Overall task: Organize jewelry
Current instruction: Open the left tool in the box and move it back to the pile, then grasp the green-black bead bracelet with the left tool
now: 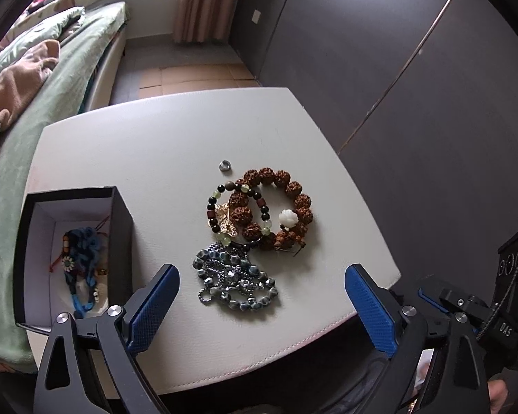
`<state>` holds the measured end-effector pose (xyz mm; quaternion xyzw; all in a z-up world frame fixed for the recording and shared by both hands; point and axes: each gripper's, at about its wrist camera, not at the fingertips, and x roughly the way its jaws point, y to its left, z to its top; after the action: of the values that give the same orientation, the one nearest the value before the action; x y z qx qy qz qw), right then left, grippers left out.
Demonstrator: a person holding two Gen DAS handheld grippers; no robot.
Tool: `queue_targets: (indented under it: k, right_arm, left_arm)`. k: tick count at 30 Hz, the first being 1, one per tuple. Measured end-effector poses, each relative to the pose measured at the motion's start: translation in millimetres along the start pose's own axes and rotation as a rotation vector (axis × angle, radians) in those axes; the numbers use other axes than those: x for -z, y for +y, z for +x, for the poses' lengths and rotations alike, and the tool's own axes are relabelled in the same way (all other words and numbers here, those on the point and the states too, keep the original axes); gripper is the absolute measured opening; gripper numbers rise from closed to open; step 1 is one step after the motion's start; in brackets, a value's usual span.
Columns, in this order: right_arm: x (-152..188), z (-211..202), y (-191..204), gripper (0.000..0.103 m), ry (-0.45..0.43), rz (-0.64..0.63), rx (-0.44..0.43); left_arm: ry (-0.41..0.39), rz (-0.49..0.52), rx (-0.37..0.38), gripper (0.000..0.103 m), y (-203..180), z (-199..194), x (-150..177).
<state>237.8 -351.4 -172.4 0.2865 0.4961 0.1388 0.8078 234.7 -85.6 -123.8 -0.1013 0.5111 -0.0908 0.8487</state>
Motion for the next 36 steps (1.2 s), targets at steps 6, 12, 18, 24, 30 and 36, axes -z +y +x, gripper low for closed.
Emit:
queue_targets:
  k: [6, 12, 18, 24, 30, 36]
  right_arm:
    - [0, 10, -11, 0.103, 0.049, 0.047, -0.029]
    - [1, 15, -24, 0.103, 0.057, 0.099, -0.038]
    - [3, 21, -26, 0.103, 0.071, 0.113, -0.049]
    - [4, 24, -25, 0.103, 0.077, 0.117, -0.047]
    - [7, 21, -27, 0.103, 0.069, 0.131, -0.044]
    - [7, 19, -12, 0.103, 0.06, 0.069, -0.057]
  left_arm:
    - [0.078, 0.017, -0.02, 0.067, -3, 25, 3]
    - [0.124, 0.005, -0.046, 0.055, 6, 38, 13]
    - [0.146, -0.051, -0.104, 0.017, 25, 42, 17]
    - [0.135, -0.062, -0.161, 0.017, 32, 50, 12]
    - [0.121, -0.071, -0.169, 0.017, 35, 57, 8]
    - [0.069, -0.103, -0.114, 0.009, 37, 41, 0]
